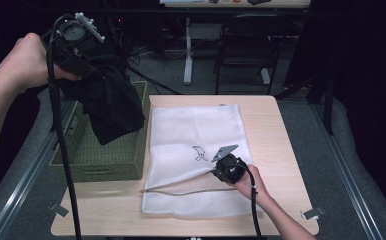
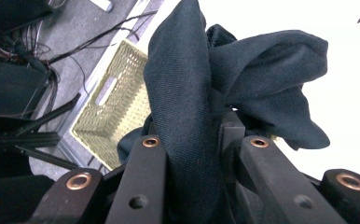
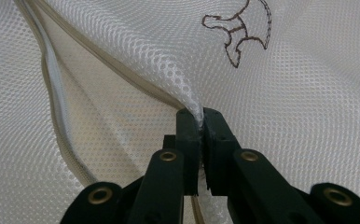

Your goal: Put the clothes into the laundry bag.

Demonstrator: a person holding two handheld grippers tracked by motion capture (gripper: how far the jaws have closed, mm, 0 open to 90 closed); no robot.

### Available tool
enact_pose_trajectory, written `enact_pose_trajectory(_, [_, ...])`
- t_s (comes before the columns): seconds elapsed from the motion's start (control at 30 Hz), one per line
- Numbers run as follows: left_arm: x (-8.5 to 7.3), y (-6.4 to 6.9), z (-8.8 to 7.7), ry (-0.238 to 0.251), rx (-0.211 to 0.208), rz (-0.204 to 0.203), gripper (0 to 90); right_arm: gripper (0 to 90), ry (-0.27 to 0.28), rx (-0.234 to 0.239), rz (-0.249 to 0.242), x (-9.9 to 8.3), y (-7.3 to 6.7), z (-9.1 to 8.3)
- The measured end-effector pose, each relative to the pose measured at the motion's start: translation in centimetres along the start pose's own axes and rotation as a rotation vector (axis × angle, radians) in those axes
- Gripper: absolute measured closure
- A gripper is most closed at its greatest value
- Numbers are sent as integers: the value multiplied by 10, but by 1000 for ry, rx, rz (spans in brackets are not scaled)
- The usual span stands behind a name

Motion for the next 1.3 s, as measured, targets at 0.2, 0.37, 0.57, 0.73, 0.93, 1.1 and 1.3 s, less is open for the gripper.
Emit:
enact_pose_trajectory(0.2, [10,9,-3,16,-17,22,786,862,-3,-1,-1,-1,0,1])
enact_pose_trajectory(0.37, [17,25,-5,45,-55,27,786,862,-3,-5,5,-1,1,1])
enact_pose_trajectory(0.57, [20,39,-4,57,-79,17,785,862,4,-16,16,0,1,2])
enact_pose_trajectory(0.73, [24,57,0,68,-104,29,785,862,8,-18,34,2,3,4])
enact_pose_trajectory(0.93, [30,71,2,91,-143,54,785,862,13,-15,47,4,3,7])
enact_pose_trajectory(1.1, [32,84,1,102,-160,90,786,862,13,-8,62,3,4,6])
enact_pose_trajectory(1.3, [31,98,2,135,-207,108,785,862,21,-13,56,5,5,6])
Point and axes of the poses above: each handheld gripper's, and its own axes: z roughly forward along the jaws, x roughly out of its top, y roughly to its right, the point moved 2 cm from there along z, roughly forward along the jaws, and after that the axes turned 1 degree about x, right-handed, at the moved point
